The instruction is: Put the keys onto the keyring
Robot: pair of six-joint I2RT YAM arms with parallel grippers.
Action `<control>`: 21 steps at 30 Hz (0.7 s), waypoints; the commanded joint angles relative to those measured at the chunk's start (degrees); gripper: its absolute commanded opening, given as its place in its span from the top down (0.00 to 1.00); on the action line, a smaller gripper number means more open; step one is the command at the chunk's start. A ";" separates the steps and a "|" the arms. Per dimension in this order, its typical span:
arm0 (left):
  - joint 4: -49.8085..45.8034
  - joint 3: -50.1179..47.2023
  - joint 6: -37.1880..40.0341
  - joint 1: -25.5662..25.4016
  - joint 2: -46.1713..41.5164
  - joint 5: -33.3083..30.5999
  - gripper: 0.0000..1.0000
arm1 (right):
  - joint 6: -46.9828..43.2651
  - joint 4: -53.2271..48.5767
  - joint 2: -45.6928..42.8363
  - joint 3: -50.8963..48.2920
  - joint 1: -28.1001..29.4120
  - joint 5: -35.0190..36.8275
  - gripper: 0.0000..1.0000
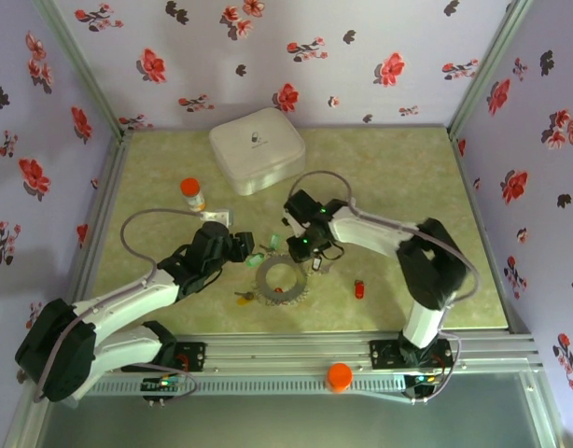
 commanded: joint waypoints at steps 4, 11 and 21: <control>5.54 -0.04 0.59 -1.47 3.44 1.58 0.48 | 11.10 2.55 -13.39 -13.13 3.63 3.37 0.80; 6.47 1.80 1.13 -2.71 5.32 1.67 0.48 | 16.17 17.68 -17.62 -24.24 4.17 -5.23 0.76; 6.34 2.56 0.89 -3.15 5.42 1.32 0.49 | 15.67 22.20 -15.58 -27.38 2.89 -5.39 0.78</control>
